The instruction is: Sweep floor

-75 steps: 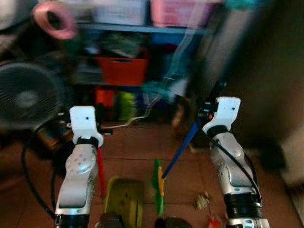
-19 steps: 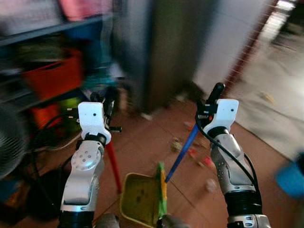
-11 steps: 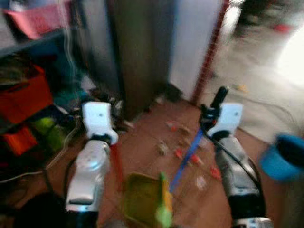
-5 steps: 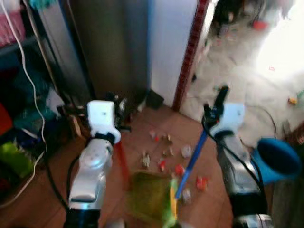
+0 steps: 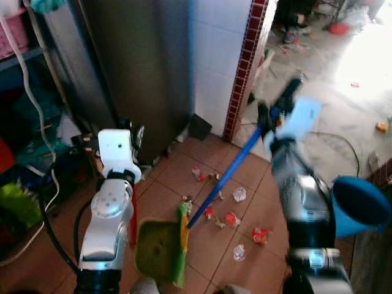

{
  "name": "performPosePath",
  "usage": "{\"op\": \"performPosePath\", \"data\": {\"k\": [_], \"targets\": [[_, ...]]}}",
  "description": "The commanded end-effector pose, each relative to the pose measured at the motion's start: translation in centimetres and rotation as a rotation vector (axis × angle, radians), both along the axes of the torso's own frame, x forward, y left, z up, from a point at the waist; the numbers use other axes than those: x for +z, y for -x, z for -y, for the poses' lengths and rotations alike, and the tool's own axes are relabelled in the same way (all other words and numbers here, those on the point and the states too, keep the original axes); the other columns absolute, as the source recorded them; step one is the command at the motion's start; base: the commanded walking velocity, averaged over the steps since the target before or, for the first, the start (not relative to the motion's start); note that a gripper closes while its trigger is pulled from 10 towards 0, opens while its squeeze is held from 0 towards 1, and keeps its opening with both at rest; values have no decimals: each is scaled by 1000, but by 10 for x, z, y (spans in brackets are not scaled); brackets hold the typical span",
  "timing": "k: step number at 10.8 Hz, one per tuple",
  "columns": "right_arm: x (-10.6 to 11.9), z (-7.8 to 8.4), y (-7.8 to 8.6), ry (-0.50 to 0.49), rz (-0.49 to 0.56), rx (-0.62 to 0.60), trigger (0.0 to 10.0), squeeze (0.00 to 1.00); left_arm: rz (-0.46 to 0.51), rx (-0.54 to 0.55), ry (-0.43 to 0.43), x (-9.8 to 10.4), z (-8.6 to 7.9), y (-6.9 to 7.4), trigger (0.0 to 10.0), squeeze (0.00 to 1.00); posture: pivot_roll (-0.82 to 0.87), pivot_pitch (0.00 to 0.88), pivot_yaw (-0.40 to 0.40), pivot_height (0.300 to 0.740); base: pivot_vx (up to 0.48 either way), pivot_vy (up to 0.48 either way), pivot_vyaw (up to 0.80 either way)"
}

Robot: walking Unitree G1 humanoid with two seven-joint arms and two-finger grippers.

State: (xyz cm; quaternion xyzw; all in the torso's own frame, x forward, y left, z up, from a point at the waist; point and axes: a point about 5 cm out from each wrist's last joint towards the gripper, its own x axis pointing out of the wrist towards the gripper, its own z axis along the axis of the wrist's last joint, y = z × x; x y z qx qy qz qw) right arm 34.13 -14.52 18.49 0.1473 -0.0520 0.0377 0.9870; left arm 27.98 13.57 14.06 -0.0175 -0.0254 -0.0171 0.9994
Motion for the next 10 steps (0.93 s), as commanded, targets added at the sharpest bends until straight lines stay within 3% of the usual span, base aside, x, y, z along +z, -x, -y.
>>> {"op": "performPosePath", "data": {"k": [1, 2, 3, 5, 6, 10], "targets": [[19, 1, -1, -26, 66, -8, 10000, 0, 40, -13, 36, 10, 4, -1, 10000, 0, 35, 5, -35, 740, 0, 0, 0], [18, 4, -3, 9, 53, -29, 10000, 0, 17, 9, 32, 9, 2, 0, 10000, 0, 36, 6, -34, 740, 0, 0, 0], [17, 9, -5, 133, 48, -90, 10000, 0, 6, -11, 82, 9, 2, 0, 10000, 0, 36, 6, -34, 740, 0, 0, 0], [24, 10, -4, 360, 183, -64, 10000, 0, 36, -11, 48, 10, 1, 1, 10000, 0, 34, 10, -39, 740, 0, 0, 0], [22, 15, -2, 423, 181, -76, 10000, 0, 33, -13, 48, 10, 2, 1, 10000, 0, 30, 13, -37, 740, 0, 0, 0], [-1, 21, 5, 392, 134, -78, 10000, 0, 39, -32, 58, 11, 3, 1, 10000, 0, 25, 20, -28, 740, 0, 0, -155]]}}
